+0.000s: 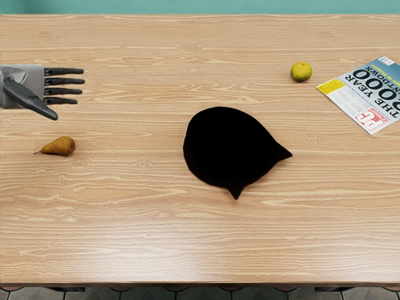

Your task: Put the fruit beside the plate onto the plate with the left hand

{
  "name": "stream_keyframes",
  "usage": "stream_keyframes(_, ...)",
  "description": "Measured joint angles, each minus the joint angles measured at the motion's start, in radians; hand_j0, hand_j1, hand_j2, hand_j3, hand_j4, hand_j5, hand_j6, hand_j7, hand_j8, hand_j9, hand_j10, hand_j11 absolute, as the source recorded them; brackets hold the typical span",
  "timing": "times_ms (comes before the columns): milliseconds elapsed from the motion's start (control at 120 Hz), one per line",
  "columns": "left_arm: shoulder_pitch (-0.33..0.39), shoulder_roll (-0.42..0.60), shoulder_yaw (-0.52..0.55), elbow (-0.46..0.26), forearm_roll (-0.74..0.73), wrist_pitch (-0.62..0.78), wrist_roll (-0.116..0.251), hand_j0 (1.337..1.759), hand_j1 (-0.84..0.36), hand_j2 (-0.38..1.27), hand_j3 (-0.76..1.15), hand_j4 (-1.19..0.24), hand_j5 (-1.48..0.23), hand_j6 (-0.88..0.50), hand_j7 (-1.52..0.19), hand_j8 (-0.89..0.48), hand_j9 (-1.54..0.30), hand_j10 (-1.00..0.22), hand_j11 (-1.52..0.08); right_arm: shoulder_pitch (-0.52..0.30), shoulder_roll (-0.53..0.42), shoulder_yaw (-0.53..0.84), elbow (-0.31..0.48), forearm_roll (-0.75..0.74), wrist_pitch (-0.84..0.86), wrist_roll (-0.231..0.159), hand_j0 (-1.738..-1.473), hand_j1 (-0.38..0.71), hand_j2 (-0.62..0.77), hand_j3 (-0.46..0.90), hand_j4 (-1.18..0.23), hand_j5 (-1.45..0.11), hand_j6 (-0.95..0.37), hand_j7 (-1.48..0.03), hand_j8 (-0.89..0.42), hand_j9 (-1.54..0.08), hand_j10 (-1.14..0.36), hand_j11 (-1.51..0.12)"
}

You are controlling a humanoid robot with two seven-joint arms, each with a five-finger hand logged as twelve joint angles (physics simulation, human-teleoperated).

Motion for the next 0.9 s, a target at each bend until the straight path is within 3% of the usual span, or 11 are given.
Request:
stream_keyframes(392, -0.015, 0.002, 0.0, -0.005, 0.014, 0.0, 0.002, 1.658, 0.35, 0.0, 0.0, 0.0, 0.0, 0.0, 0.0, 0.0, 0.0, 0.0, 0.0, 0.0, 0.0, -0.006, 0.0, -0.001, 0.0, 0.001, -1.658, -0.32, -0.01, 0.0, -0.03, -0.03, -0.03, -0.03, -0.03, -0.03, -0.03, -0.03)
stream_keyframes(517, -0.058, -0.003, 0.0, -0.006, 0.085, 0.0, 0.004, 1.658, 0.35, 0.0, 0.0, 0.0, 0.0, 0.0, 0.0, 0.0, 0.0, 0.0, 0.0, 0.0, 0.0, -0.006, 0.001, -0.001, 0.0, 0.001, -1.658, -0.32, -0.01, 0.0, -0.03, -0.03, -0.03, -0.04, -0.03, -0.03, -0.03, -0.03)
stream_keyframes(683, -0.106, -0.033, -0.001, -0.017, 0.234, 0.0, 0.071, 1.658, 0.35, 0.0, 0.0, 0.0, 0.0, 0.0, 0.0, 0.0, 0.0, 0.0, 0.0, 0.0, 0.0, -0.006, 0.005, -0.001, 0.001, 0.001, -1.658, -0.32, -0.01, 0.0, -0.03, -0.03, -0.03, -0.04, -0.03, -0.03, -0.03, -0.03)
stream_keyframes(900, -0.153, -0.039, -0.003, -0.093, 0.484, 0.0, 0.2, 1.658, 0.35, 0.0, 0.0, 0.0, 0.0, 0.0, 0.0, 0.0, 0.0, 0.0, 0.0, 0.0, 0.0, -0.006, 0.006, -0.001, 0.001, 0.001, -1.658, -0.32, -0.01, 0.0, -0.03, -0.03, -0.03, -0.03, -0.03, -0.03, -0.03, -0.03)
